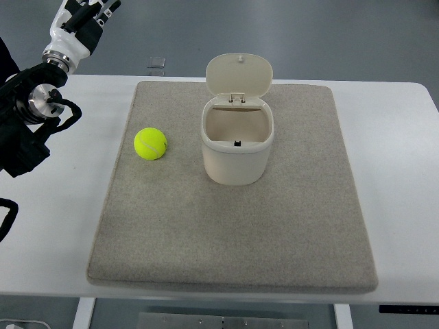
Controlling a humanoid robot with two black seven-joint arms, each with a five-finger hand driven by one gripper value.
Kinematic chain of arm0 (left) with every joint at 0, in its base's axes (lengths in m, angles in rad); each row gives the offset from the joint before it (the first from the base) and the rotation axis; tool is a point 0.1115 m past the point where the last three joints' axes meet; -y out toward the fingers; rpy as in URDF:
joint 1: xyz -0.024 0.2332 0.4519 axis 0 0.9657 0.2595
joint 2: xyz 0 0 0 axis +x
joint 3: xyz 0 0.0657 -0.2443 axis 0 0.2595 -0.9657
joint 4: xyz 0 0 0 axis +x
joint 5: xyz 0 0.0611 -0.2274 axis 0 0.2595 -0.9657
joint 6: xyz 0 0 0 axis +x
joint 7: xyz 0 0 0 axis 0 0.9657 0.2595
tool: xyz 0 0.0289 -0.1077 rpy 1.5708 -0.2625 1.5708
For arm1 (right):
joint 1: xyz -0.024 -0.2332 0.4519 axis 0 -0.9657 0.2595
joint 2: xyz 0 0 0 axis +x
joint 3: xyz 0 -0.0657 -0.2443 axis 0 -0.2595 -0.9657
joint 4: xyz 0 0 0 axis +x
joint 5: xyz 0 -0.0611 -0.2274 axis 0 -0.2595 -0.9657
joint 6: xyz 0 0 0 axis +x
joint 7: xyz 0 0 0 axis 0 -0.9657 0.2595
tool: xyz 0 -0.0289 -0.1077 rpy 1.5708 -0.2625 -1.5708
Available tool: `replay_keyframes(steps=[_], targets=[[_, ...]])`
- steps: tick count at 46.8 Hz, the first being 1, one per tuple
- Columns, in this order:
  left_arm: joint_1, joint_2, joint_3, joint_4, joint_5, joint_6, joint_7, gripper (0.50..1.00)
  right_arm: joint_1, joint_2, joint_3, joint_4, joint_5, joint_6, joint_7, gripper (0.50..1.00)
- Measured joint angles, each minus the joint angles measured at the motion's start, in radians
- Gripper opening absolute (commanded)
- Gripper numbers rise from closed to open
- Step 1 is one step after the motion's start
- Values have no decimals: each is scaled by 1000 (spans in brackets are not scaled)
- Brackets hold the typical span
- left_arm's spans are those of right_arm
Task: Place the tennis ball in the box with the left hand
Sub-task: 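Swing the left hand forward over the mat toward the tennis ball, then lower the left hand beside the tennis ball, fingers curling around it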
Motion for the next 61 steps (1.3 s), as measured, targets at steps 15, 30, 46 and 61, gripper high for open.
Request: replay_keyframes(steps=[15, 30, 46, 61], targets=[[-59, 61, 294, -65, 0, 1, 18, 932, -1, 0, 0, 0, 0, 0, 0, 938], [-172, 210, 587, -250, 1, -1, 63, 930, 0, 0, 0, 0, 0, 0, 0, 938], [-282, 275, 810, -323, 114, -11, 59, 928, 0, 0, 0, 0, 0, 0, 0, 938], [-266, 276, 814, -335, 292, -7, 52, 924, -1, 0, 0, 0, 0, 0, 0, 938]])
